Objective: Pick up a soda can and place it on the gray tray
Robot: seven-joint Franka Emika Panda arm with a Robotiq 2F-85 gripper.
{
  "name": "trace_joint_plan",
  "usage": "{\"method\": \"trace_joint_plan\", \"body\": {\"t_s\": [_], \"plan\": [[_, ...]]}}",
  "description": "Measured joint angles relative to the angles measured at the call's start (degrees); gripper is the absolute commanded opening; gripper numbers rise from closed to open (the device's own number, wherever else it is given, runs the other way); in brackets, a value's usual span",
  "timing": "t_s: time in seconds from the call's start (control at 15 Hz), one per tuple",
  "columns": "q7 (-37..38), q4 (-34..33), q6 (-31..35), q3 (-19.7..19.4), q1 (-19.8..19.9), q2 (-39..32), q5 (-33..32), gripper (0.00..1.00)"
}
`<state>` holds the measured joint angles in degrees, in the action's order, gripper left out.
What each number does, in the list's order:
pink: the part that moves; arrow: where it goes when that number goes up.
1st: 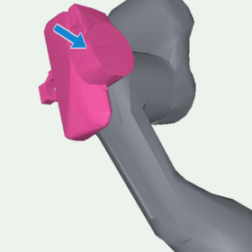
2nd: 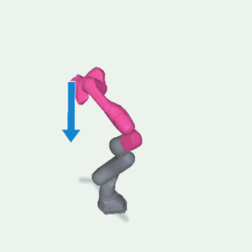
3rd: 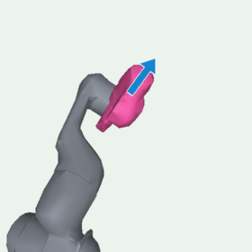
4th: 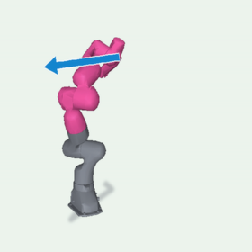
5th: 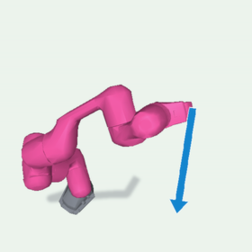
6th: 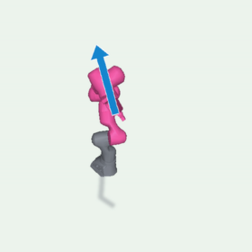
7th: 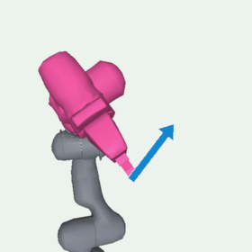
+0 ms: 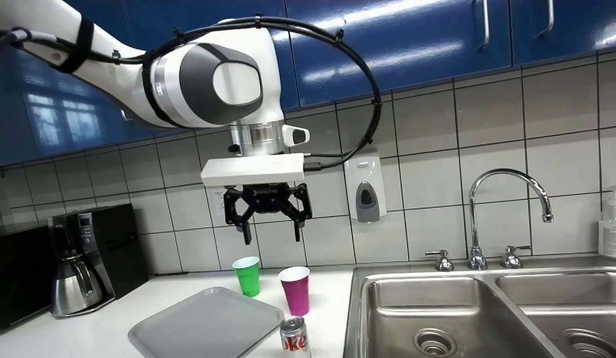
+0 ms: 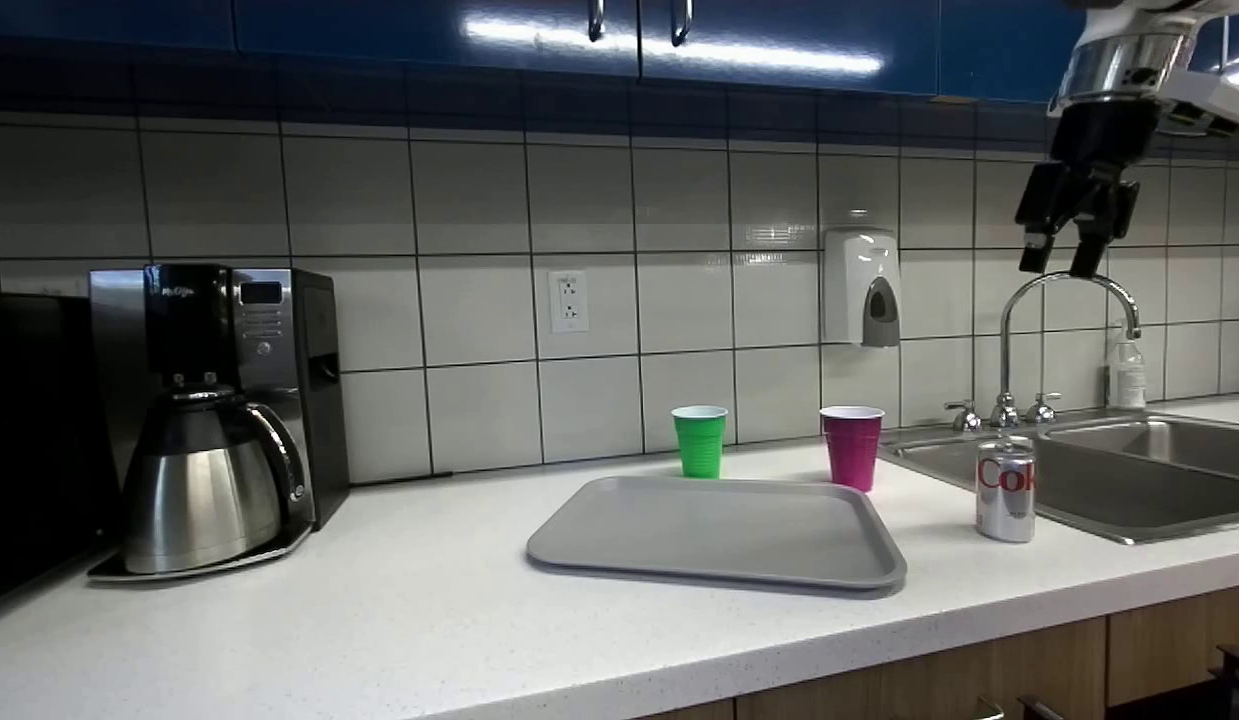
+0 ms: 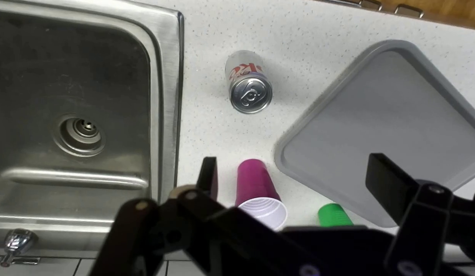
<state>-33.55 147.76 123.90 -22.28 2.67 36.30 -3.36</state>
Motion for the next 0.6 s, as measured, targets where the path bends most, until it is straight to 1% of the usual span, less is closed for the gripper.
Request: {"method": "trace_joint_plan", "body": {"t_s": [0.2, 0.6], "plan": [[0.00, 2.67, 5.04, 0.09, 0.09, 0.09, 0.00, 1.00], [0.16, 6.95, 12.16, 1.18, 0.08, -0.31, 0.00, 1.00]]}}
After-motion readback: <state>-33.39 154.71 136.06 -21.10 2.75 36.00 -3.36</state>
